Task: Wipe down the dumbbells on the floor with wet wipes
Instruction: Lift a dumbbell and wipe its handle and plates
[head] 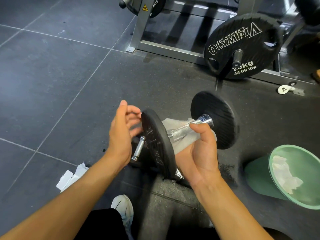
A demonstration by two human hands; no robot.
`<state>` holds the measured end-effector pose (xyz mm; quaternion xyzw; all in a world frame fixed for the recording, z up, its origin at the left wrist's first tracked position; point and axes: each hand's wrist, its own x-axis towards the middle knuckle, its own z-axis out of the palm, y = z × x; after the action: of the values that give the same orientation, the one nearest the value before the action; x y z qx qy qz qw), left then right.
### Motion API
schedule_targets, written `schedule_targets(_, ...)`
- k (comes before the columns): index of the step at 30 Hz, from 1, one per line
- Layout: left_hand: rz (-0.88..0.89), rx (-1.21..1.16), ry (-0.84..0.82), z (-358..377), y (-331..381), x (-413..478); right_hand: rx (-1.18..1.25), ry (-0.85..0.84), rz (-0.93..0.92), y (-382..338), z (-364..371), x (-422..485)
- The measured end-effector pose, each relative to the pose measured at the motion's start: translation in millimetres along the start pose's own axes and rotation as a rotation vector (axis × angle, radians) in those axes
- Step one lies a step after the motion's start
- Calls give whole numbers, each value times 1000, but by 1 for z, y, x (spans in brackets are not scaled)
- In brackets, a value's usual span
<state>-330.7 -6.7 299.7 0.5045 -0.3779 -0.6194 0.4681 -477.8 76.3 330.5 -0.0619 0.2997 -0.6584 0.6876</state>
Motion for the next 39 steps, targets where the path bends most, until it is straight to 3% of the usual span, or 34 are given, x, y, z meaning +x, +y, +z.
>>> schedule_targets(2, 422, 204, -143, -2, 3, -12, 20, -9, 10, 1, 3, 2)
schedule_targets(3, 550, 341, -219, 0, 0, -18, 24, -5, 6, -1, 2, 1)
schedule_targets(5, 664, 546, -312, 4, -6, -25, 28, -9, 23, -1, 1, -1)
schedule_targets(8, 630, 517, -369, 9, -16, -28, 22, -47, 56, -2, 4, -6)
schedule_targets(12, 188, 222, -205, 21, -10, -29, 28, -45, 28, -4, 2, -6)
schedule_targets(14, -225, -29, -175, 24, -2, -28, 44, -33, 12, -5, -2, -2)
schedule_targets(16, -741, -137, -233, 21, 1, -26, 66, -9, -3, -5, -6, 3)
schedule_targets(17, -903, -155, -254, 17, -2, -28, 85, -12, -15, -5, -10, 6)
schedule_targets(19, -1011, -136, -266, 14, -7, -33, 79, -16, -27, -8, -13, 6)
schedule_targets(21, -983, -144, -264, 17, -8, -38, 39, -55, -22, -10, -11, 3)
schedule_targets(25, -712, -235, -253, 24, 3, -30, 68, -62, -26, -7, -12, 8)
schedule_targets(29, -268, -178, -149, 35, 11, -27, 128, -87, -5, -5, -14, 9)
schedule_targets(31, 173, 84, -138, 30, 12, -25, 125, -119, 12, -6, -14, 6)
schedule_targets(33, 752, 519, -250, 20, 15, -26, 134, -131, 17, -8, -12, 5)
schedule_targets(35, 1192, 852, -363, 13, 16, -31, 131, -123, 10, -10, -12, 6)
schedule_targets(37, 1431, 981, -358, 17, 16, -39, 136, -130, 16, -10, -11, 5)
schedule_targets(39, 1451, 970, -319, 23, 13, -45, 131, -109, 21, -9, -11, 4)
